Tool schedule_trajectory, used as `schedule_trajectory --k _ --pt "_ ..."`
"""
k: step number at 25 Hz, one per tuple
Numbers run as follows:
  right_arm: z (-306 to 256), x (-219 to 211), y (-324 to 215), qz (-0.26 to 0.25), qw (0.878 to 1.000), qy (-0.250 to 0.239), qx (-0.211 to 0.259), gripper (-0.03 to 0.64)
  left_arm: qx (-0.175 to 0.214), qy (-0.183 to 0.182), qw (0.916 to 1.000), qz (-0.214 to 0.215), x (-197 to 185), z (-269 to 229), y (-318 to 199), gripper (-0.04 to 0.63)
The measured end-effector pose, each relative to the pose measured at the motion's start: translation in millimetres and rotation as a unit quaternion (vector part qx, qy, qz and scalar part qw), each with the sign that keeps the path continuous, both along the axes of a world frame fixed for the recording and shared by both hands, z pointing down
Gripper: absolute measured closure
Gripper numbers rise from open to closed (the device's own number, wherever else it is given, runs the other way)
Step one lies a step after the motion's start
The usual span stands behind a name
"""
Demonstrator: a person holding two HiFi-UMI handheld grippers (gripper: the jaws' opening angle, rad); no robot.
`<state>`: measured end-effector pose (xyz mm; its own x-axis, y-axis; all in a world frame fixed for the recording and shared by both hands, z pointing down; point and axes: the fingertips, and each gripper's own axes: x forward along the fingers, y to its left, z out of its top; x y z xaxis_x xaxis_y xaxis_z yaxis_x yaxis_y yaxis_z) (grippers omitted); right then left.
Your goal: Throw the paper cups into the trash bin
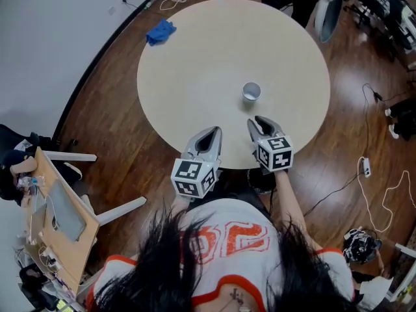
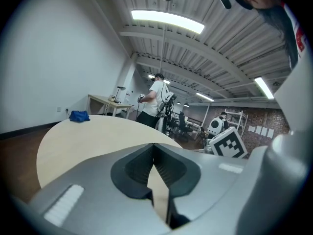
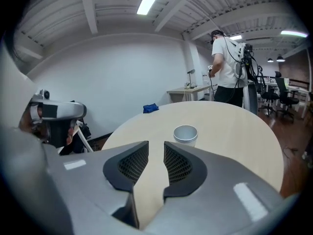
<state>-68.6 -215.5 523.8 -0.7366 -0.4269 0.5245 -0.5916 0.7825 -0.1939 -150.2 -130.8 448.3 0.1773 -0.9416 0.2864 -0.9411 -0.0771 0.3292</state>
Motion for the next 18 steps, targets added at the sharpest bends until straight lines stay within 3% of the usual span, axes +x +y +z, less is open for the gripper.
schedule_trajectory --k 10,18 --pt "20.1 -39.7 -54.0 -0.035 0.992 0.107 0.049 0.502 -0.003 0.01 0.9996 0.027 -18.6 3.9 -25.2 0.595" --pt "54.4 -50.0 -75.5 -0.044 0.98 0.188 0.038 0.494 -0.003 0.017 0.9994 0.031 -34.5 7.0 -35.5 0.595"
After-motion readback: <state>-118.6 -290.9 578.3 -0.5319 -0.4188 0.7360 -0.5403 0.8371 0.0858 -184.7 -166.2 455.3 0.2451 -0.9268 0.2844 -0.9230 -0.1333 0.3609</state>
